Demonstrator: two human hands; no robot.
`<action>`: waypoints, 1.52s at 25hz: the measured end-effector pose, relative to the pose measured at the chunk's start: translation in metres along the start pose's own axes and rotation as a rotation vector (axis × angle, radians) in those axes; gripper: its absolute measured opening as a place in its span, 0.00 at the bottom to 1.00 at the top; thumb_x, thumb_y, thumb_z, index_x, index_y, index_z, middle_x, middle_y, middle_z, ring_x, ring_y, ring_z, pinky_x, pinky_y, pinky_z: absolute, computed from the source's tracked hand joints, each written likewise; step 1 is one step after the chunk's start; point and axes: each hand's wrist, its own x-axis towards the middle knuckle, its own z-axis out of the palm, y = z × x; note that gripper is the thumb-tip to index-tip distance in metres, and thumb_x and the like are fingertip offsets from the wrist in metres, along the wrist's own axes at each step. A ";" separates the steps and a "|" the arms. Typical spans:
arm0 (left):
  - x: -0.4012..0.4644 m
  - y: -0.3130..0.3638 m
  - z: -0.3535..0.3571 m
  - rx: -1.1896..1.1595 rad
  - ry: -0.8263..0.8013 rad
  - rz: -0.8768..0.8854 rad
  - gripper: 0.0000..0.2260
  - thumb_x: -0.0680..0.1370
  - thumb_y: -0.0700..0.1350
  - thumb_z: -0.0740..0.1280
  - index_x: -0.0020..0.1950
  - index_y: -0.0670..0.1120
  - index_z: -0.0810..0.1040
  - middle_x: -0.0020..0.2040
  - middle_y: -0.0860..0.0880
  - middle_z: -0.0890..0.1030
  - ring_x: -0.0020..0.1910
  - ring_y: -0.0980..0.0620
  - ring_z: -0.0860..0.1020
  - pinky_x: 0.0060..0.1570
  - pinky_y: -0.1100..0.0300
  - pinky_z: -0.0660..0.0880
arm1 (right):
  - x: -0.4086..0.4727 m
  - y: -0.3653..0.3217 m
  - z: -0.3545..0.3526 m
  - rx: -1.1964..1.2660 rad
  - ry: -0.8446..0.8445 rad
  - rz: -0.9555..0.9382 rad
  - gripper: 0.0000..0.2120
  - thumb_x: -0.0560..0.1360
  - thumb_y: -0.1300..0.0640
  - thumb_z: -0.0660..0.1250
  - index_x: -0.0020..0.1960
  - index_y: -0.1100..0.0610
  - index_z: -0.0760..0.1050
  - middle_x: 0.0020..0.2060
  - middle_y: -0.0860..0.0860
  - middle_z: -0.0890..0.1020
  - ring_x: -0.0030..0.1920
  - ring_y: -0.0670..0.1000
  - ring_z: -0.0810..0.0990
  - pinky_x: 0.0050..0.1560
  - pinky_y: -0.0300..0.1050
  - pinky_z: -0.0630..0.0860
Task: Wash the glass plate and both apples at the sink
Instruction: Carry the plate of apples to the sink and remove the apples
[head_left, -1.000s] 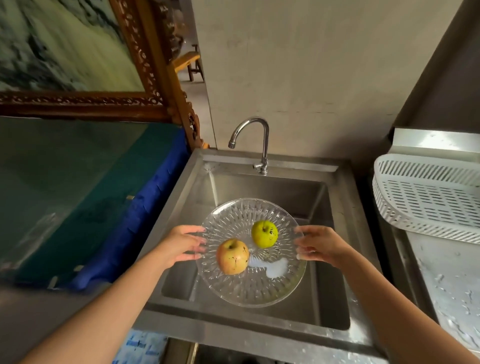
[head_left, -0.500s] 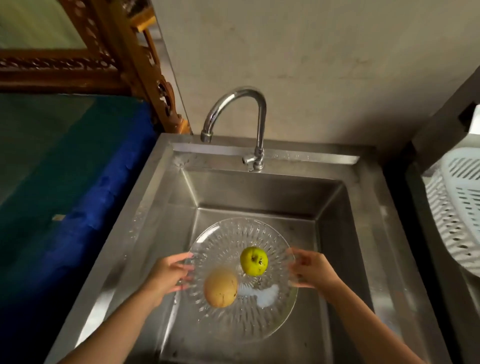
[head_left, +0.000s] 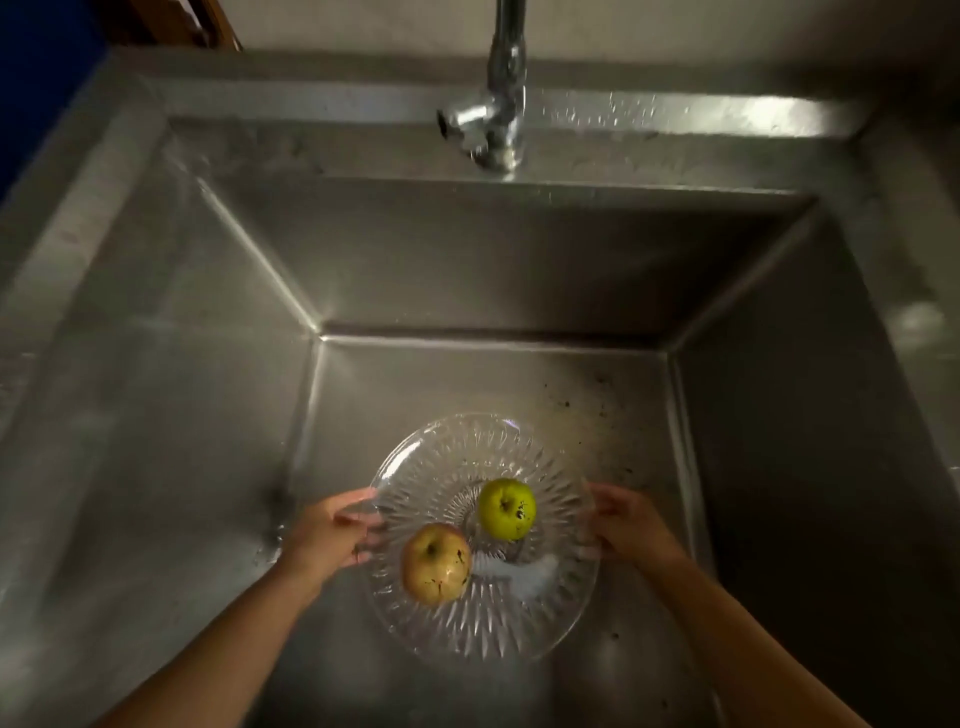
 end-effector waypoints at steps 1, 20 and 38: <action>0.009 -0.003 0.003 0.006 0.005 0.009 0.19 0.76 0.30 0.60 0.65 0.41 0.73 0.48 0.41 0.79 0.36 0.51 0.77 0.34 0.62 0.76 | 0.011 0.006 0.002 0.003 0.008 0.002 0.17 0.72 0.72 0.65 0.58 0.58 0.77 0.37 0.53 0.80 0.37 0.54 0.80 0.44 0.57 0.81; 0.009 -0.031 0.015 0.648 -0.088 0.704 0.43 0.63 0.44 0.75 0.72 0.62 0.58 0.70 0.51 0.64 0.69 0.55 0.62 0.67 0.57 0.63 | 0.010 0.017 0.016 -0.496 0.066 -0.569 0.36 0.62 0.62 0.77 0.67 0.52 0.70 0.55 0.45 0.73 0.55 0.46 0.73 0.54 0.31 0.70; 0.008 -0.045 0.045 0.204 -0.151 0.502 0.28 0.62 0.38 0.76 0.58 0.55 0.73 0.57 0.48 0.76 0.54 0.51 0.77 0.52 0.57 0.78 | 0.016 0.008 0.054 -0.399 -0.003 -0.471 0.30 0.61 0.58 0.78 0.61 0.53 0.74 0.54 0.52 0.75 0.55 0.52 0.77 0.58 0.47 0.77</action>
